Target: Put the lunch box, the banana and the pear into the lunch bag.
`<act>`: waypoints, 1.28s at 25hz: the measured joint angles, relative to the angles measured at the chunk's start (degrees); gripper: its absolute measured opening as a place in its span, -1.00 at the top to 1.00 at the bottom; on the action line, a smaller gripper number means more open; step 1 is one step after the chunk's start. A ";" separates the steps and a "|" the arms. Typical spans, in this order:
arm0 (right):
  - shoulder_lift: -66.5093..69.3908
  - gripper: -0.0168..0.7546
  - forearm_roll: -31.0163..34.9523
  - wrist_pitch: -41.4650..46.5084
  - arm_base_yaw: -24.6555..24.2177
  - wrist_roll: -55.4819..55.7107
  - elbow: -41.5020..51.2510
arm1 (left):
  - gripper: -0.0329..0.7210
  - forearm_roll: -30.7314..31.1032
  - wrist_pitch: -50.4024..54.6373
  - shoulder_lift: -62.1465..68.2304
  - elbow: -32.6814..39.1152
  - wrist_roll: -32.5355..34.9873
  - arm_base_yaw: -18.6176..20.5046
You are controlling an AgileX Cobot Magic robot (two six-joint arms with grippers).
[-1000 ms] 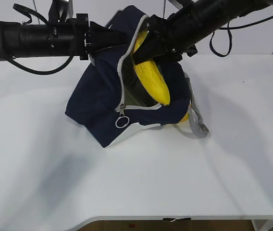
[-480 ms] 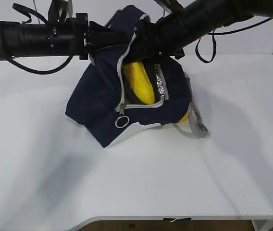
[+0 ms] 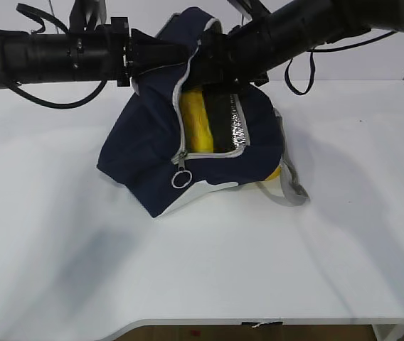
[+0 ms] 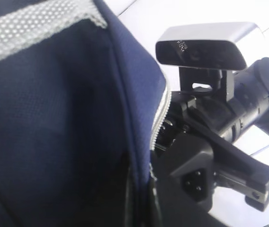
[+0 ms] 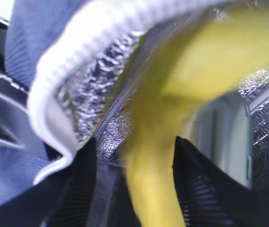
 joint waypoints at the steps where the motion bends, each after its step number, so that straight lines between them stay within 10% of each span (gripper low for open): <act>1: 0.00 -0.10 0.00 0.00 -0.10 -0.42 0.00 | 0.91 0.00 0.12 0.00 0.00 0.00 0.00; 32: -6.56 -0.18 -14.88 9.92 -4.52 1.88 -0.49 | 0.91 12.21 -0.49 -7.49 0.00 0.00 4.49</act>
